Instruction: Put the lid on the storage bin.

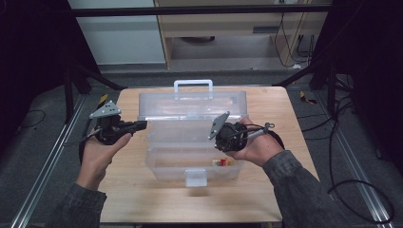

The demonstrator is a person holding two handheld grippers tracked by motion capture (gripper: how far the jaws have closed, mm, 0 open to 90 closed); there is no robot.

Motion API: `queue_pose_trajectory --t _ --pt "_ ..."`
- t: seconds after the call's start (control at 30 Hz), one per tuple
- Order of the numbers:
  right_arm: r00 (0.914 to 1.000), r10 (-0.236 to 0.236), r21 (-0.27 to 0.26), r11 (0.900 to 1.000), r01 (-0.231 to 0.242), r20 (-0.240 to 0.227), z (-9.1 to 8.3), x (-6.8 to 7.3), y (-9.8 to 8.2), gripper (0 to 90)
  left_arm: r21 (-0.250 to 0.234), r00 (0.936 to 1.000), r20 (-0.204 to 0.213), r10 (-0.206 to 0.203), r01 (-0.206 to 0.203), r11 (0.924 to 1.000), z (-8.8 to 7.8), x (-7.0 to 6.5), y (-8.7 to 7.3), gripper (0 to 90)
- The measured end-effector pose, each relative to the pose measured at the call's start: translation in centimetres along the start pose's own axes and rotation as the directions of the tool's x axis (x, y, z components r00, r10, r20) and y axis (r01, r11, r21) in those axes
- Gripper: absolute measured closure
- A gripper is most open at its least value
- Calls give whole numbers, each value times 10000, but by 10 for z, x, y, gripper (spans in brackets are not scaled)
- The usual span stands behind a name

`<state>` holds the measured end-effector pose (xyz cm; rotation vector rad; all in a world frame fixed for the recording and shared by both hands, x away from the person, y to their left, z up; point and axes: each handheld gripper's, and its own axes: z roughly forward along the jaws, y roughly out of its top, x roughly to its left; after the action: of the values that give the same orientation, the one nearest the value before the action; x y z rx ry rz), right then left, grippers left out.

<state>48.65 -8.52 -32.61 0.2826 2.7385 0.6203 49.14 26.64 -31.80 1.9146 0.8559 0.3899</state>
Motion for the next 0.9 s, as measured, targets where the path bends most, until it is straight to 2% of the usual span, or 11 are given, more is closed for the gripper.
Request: queue_pose_trajectory --t 0.23,0.3,0.43,0.63,0.8,0.9 --pt "10000 -12 31 10000 12 -51 0 1 -1 801 13 10000 39 27 -27 10000 -1 -1 -2 897" --pt "9999 110 26 9999 -110 -121 1 2 -2 791 11 10000 44 35 -35 10000 -2 -2 -2 897" --pt "9997 258 -143 9996 -258 -8 1 4 -6 695 56 10000 50 74 -74 10000 -2 -2 -5 897" --pt "9960 837 -598 9949 -818 298 -7 6 -12 636 50 10000 80 57 -57 10000 -2 -4 -8 896" --pt "9876 1485 -1276 9818 -1410 514 -18 8 -16 614 67 9999 124 60 -60 10000 -2 -5 -11 897" --pt "9830 1739 -1405 9763 -1644 585 -23 9 -20 606 77 9999 132 54 -55 10000 -2 -6 -11 896"
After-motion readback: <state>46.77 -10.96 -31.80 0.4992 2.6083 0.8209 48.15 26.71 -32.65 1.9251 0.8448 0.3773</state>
